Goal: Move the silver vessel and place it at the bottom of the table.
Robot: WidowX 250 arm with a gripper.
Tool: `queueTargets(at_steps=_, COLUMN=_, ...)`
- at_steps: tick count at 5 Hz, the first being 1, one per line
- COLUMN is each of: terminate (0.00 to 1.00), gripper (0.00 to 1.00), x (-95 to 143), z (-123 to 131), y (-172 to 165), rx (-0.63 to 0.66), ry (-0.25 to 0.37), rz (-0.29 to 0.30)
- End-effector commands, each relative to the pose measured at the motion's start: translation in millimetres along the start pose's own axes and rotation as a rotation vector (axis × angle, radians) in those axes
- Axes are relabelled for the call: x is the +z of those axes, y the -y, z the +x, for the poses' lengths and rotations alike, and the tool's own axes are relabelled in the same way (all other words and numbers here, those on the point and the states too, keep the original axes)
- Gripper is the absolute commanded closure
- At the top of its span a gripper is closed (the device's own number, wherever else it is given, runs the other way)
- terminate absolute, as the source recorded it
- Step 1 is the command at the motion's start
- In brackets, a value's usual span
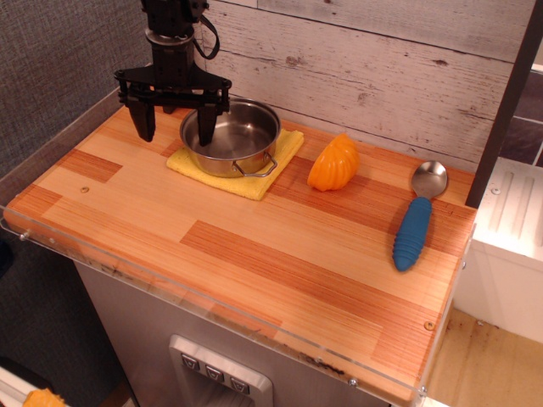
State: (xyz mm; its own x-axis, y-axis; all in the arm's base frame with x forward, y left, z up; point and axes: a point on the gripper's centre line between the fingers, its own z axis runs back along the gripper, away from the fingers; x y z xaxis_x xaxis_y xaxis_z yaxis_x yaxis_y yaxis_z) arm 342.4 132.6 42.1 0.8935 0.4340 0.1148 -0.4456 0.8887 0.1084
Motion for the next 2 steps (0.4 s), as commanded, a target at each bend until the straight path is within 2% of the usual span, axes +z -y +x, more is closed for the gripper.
queueTargets(at_steps=1, terminate=0.0, gripper=0.0, x=9.2, z=6.8, y=2.6, rx=-0.012, ry=0.033, rz=0.001)
queueTargets(at_steps=2, terminate=0.0, gripper=1.0, x=8.0, z=6.7, y=4.3, rx=-0.016, ry=0.031, rz=-0.002)
